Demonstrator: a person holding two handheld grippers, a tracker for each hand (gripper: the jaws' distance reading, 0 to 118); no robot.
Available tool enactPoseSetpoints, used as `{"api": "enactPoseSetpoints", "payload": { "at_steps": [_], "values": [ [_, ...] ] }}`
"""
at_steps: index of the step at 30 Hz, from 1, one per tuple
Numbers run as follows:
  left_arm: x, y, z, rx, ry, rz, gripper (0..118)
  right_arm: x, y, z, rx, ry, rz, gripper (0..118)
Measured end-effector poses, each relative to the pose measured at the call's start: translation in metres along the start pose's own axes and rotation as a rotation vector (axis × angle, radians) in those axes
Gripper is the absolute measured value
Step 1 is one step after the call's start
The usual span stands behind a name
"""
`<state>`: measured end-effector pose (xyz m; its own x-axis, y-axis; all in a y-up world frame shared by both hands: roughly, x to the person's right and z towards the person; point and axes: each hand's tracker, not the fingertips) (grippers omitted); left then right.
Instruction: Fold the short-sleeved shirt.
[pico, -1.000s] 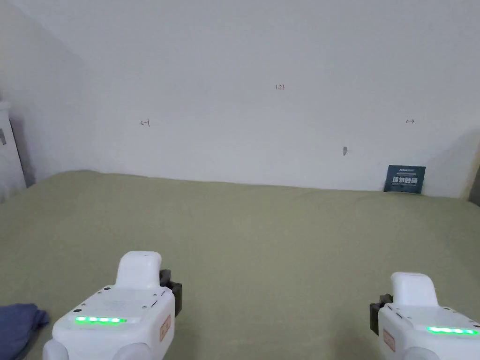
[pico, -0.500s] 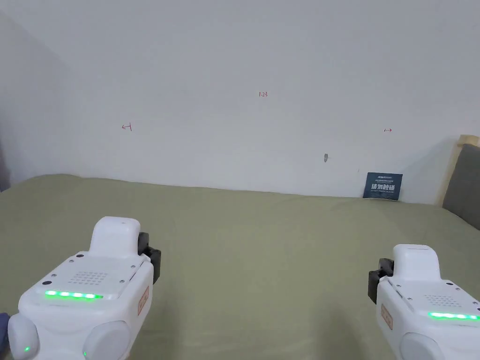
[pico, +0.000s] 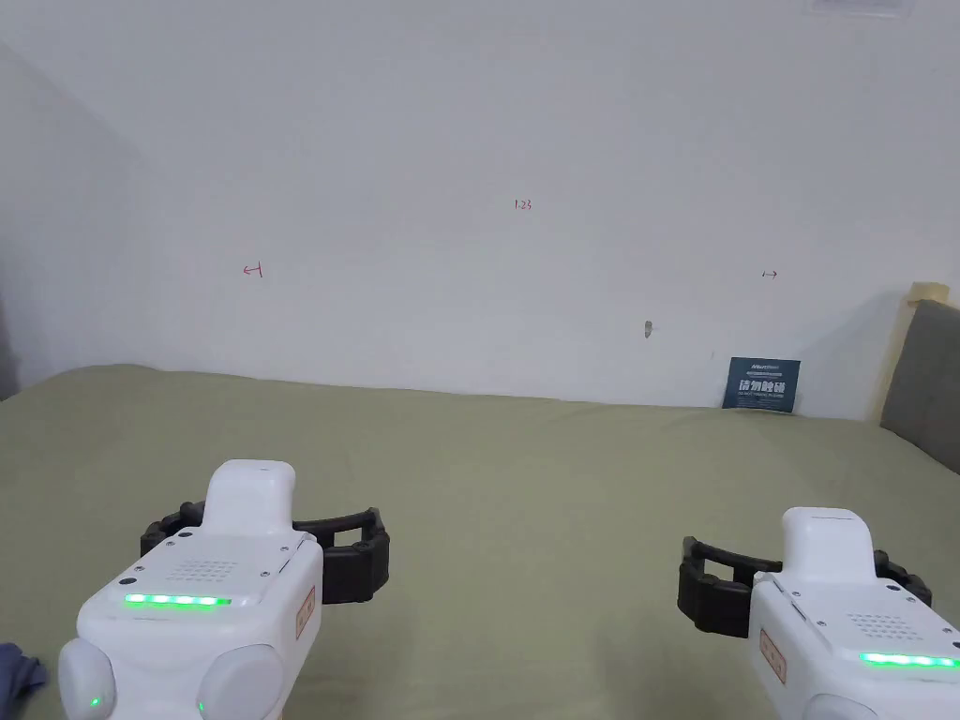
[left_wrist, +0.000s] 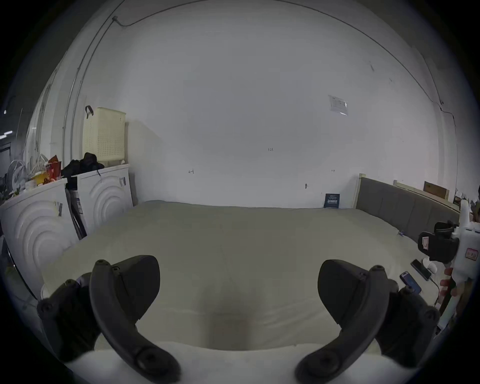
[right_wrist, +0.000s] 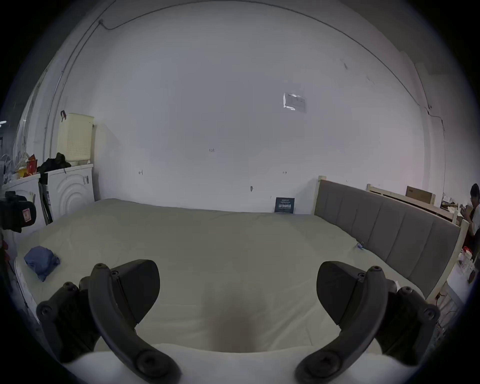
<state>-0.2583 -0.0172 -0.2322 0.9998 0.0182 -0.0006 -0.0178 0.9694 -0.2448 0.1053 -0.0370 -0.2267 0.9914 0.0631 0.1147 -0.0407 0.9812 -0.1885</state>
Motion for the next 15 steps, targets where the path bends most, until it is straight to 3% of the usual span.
{"api": "enactPoseSetpoints", "payload": {
  "at_steps": [15],
  "values": [
    [0.0028,0.0033,0.0013,0.036,0.016,-0.026,118,0.0045,0.0065,0.0026,0.048,-0.009,-0.001,118]
  ]
}}
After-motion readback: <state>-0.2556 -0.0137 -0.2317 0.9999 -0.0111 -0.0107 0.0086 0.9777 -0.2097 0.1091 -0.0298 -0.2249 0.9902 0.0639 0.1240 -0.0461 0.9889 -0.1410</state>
